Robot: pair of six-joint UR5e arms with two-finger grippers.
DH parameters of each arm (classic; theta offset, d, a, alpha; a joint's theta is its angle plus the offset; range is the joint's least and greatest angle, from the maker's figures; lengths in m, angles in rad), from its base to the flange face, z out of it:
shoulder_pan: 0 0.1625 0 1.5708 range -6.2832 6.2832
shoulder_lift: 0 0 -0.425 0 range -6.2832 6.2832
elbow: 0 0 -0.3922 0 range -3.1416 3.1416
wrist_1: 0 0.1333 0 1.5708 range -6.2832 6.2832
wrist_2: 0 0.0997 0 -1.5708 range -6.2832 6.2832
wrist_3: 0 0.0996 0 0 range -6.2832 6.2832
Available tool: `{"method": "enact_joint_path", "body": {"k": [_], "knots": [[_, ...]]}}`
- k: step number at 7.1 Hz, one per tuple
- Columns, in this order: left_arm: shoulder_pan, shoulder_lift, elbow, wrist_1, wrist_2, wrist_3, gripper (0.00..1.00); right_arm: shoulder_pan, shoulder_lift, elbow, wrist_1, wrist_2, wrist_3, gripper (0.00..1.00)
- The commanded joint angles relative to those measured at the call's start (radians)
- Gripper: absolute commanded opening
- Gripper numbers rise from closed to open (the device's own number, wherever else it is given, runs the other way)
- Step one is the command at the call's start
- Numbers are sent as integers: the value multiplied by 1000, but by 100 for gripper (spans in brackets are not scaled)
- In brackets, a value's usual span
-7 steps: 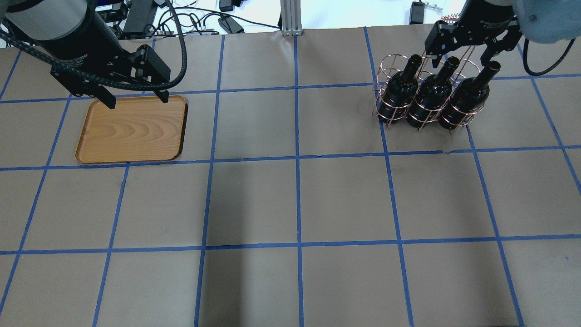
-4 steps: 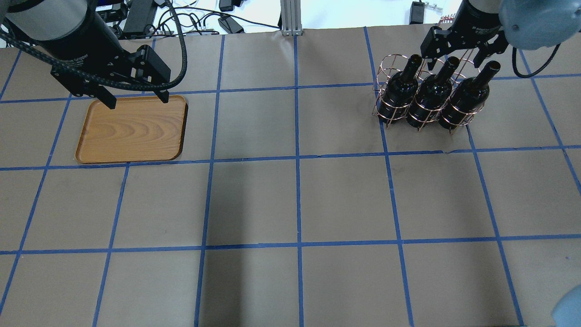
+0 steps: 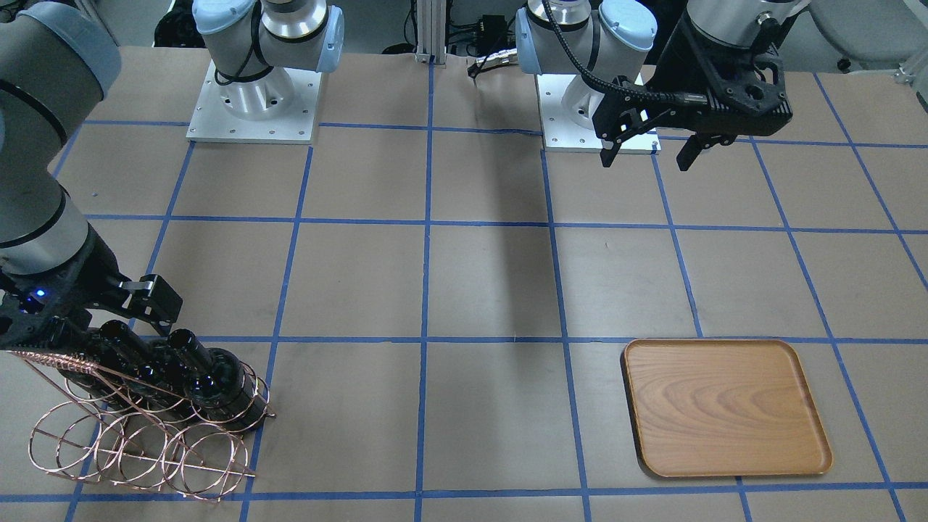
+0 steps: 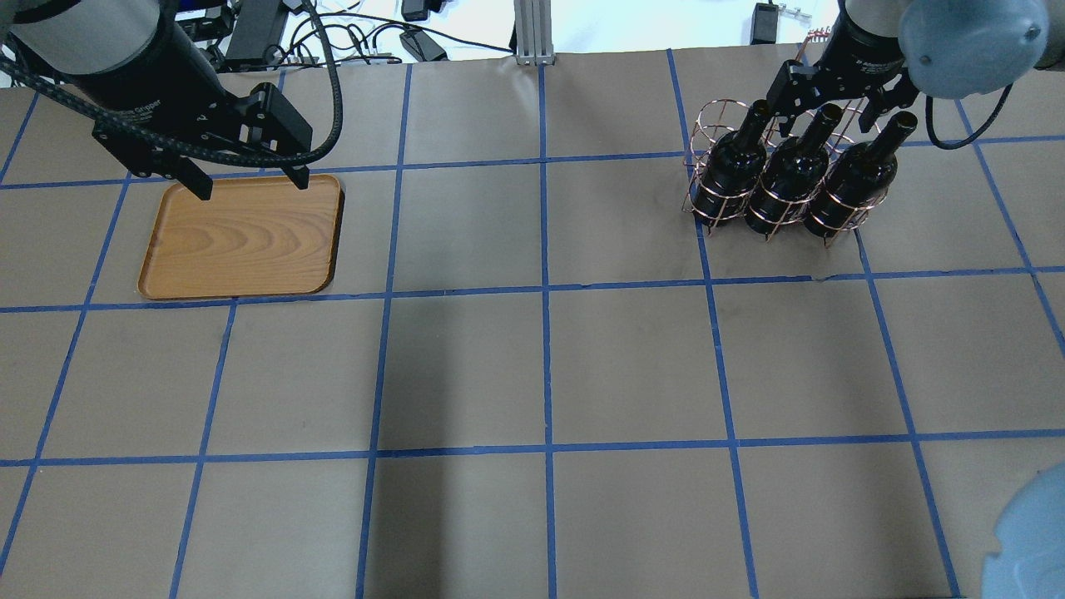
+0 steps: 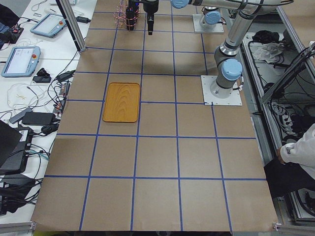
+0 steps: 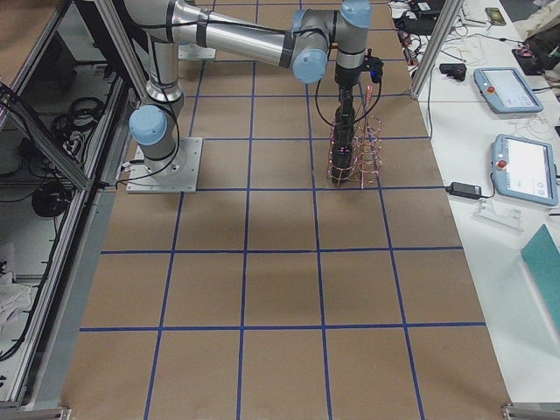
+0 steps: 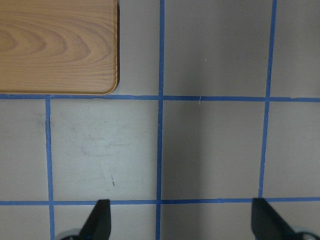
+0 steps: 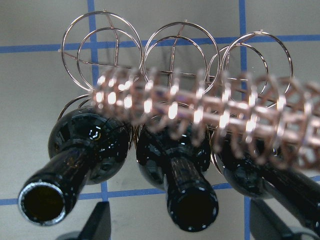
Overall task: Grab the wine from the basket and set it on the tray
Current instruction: 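Close the right gripper on the nearest dark wine bottle's neck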
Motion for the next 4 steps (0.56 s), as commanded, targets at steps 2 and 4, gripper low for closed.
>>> {"method": "enact_joint_path", "body": {"k": [2,4], "knots": [[0,0,0,0,0,0,100,-8,5,2,-44,39,-14,97],[0,2,0,0,0,0,100,-31,16,6,-42,43,-14,96]]}}
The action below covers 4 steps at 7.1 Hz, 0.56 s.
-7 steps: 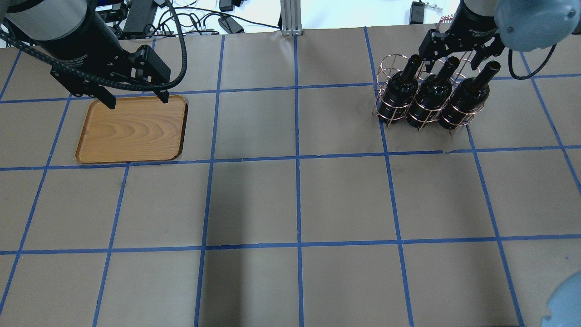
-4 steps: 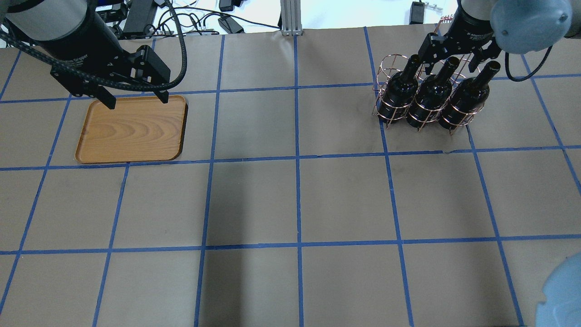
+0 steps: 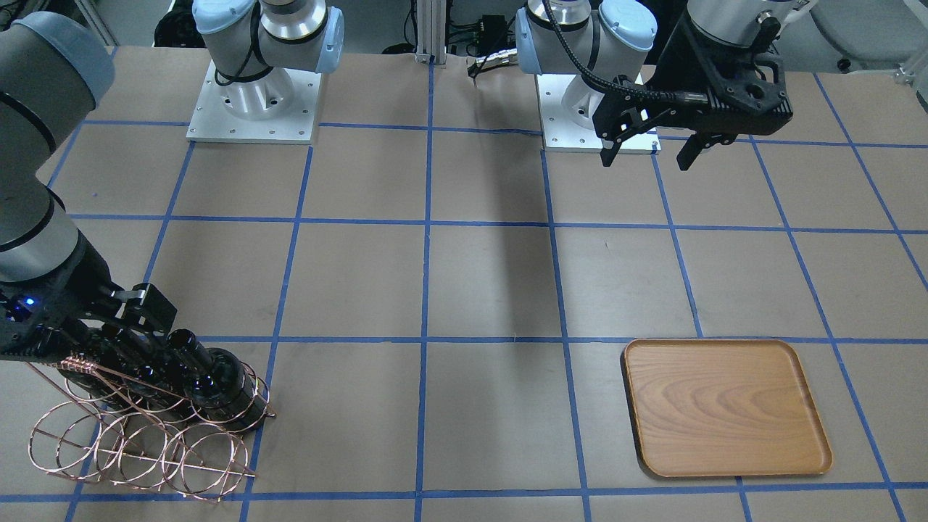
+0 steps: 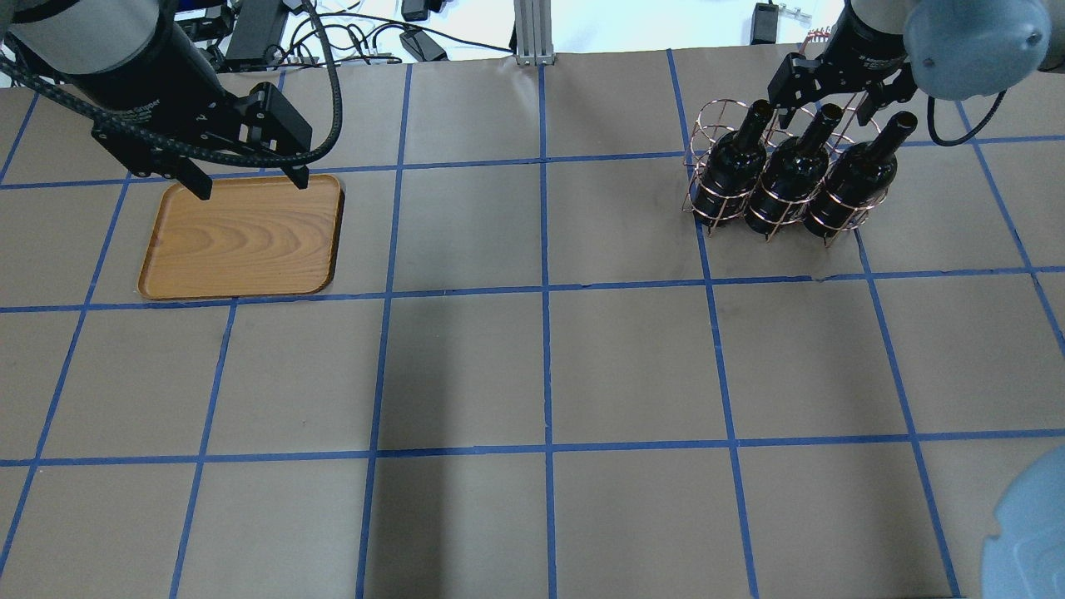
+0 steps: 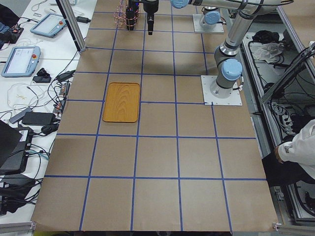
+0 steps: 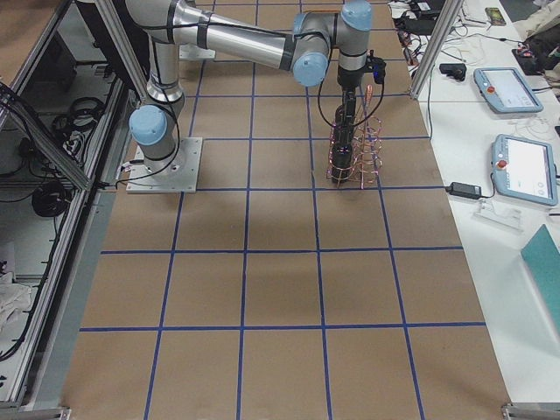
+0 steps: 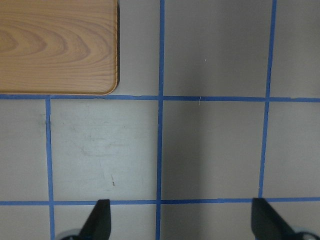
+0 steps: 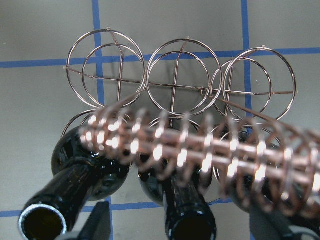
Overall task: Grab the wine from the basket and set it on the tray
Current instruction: 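Close the right gripper on the nearest dark wine bottle's neck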
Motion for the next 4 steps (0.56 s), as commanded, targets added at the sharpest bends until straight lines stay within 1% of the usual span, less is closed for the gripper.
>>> {"method": "enact_joint_path", "body": {"k": [1,3,4], "knots": [[0,0,-1,0,0,0,100,-27,3,13,1,16,0,96],[0,0,-1,0,0,0,100,-28,5,22,4,20,5,87],[0,0,-1,0,0,0,100,-28,5,25,4,45,5,87]]}}
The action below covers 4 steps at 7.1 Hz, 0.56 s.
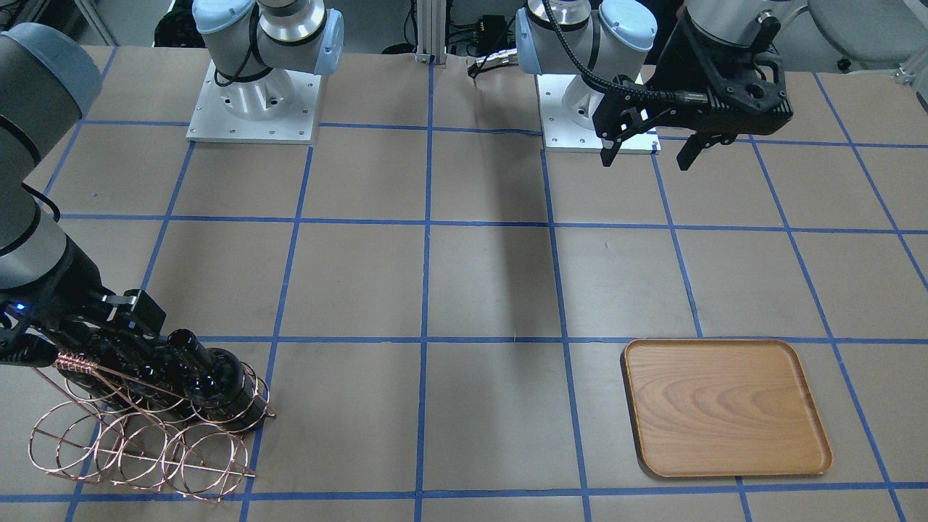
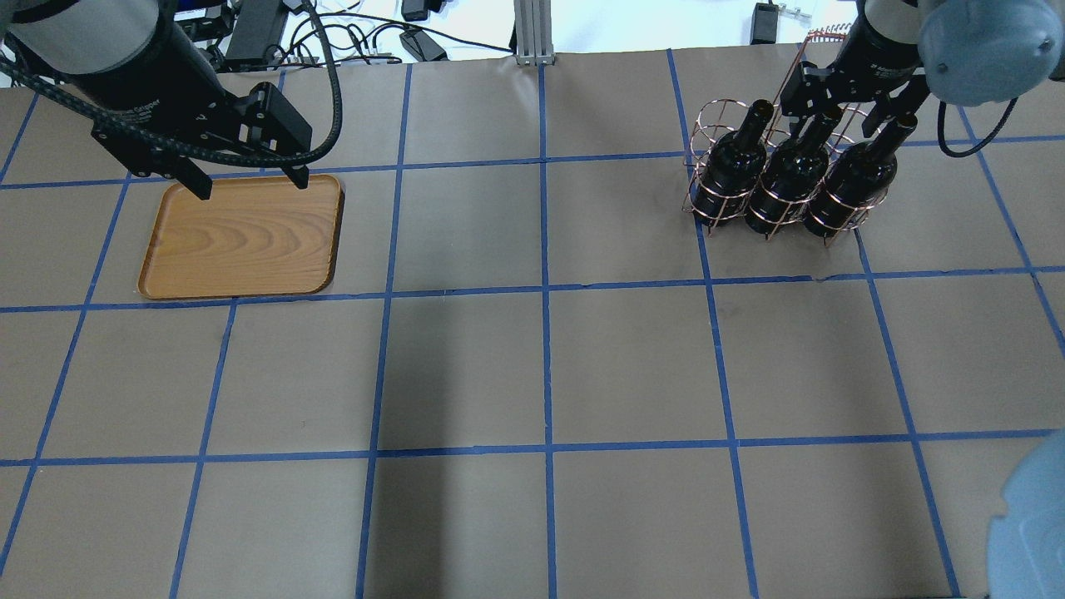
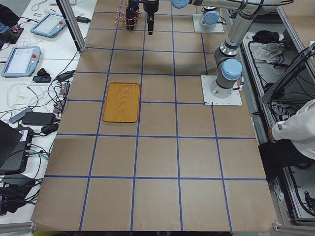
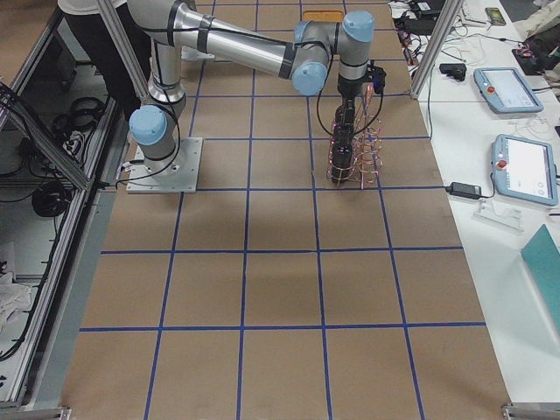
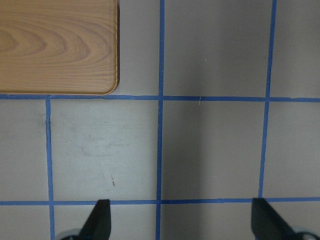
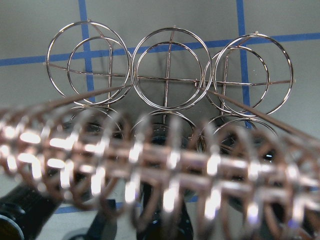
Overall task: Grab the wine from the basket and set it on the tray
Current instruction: 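Close the right gripper on the nearest dark wine bottle's neck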
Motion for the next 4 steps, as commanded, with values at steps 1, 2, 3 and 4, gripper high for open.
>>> {"method": "enact_joint_path", "body": {"k": [1,2,3,4], "knots": [[0,0,0,0,0,0,100,1,2,5,1,24,0,85],[0,0,1,0,0,0,100,1,1,7,7,21,-3,81],[0,0,0,0,0,0,100,1,2,7,-3,20,-8,79],[0,0,0,0,0,0,100,1,15,7,-5,20,-29,78]]}}
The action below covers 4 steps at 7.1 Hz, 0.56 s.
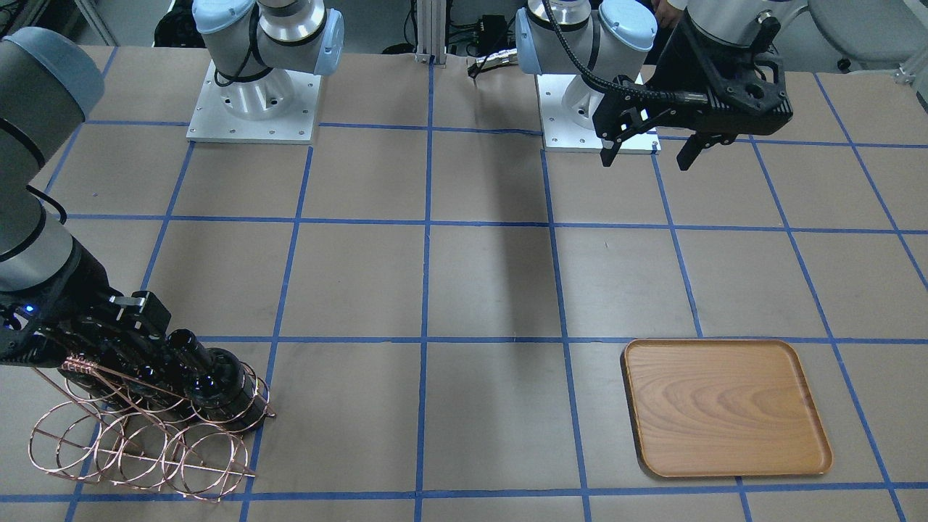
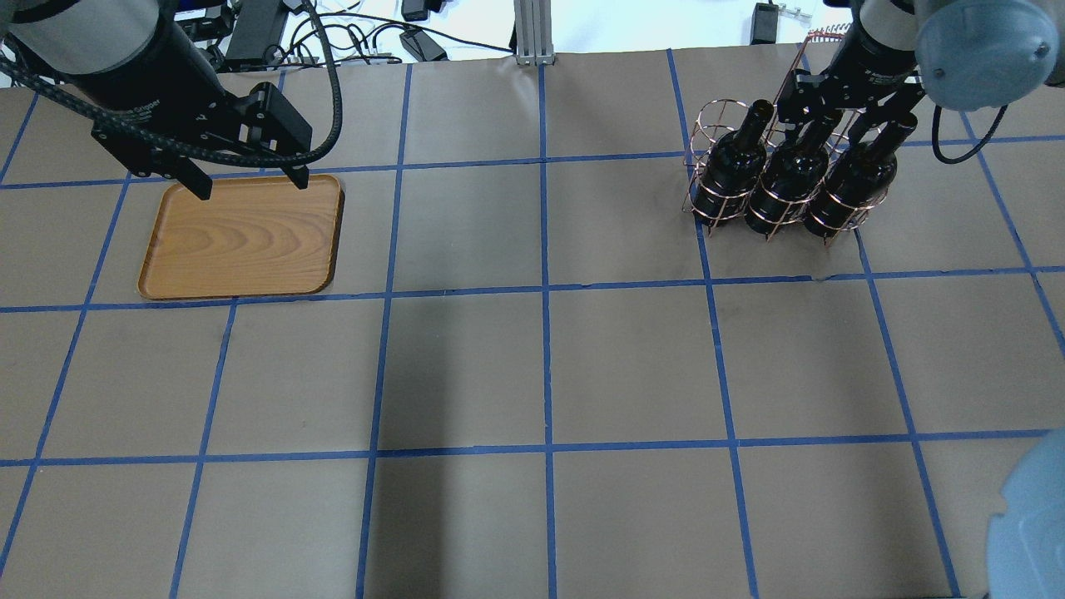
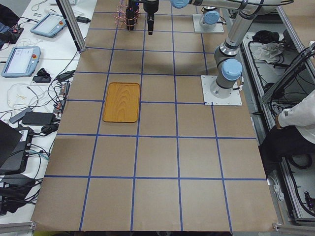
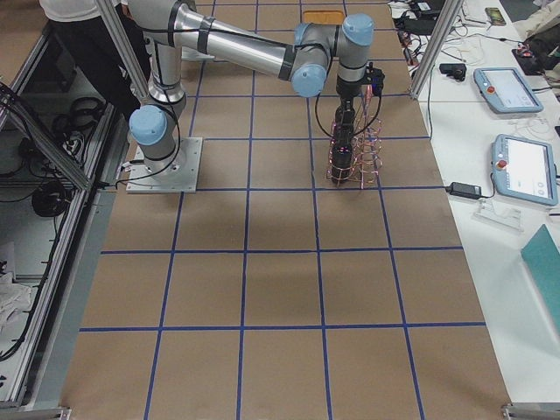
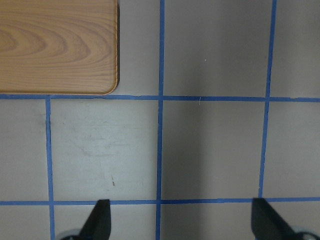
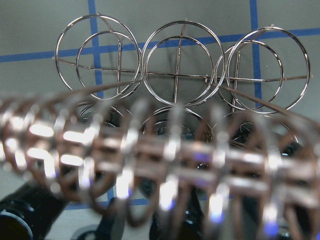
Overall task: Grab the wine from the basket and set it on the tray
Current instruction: 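Close the right gripper on the nearest dark wine bottle's neck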
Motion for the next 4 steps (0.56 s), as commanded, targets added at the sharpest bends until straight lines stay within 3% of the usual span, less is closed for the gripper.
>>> {"method": "enact_joint_path", "body": {"k": [1,4], "knots": [[0,0,0,0,0,0,100,0,13,0,-2,1,-15,70],[0,0,0,0,0,0,100,0,11,-1,-1,1,-15,52]]}}
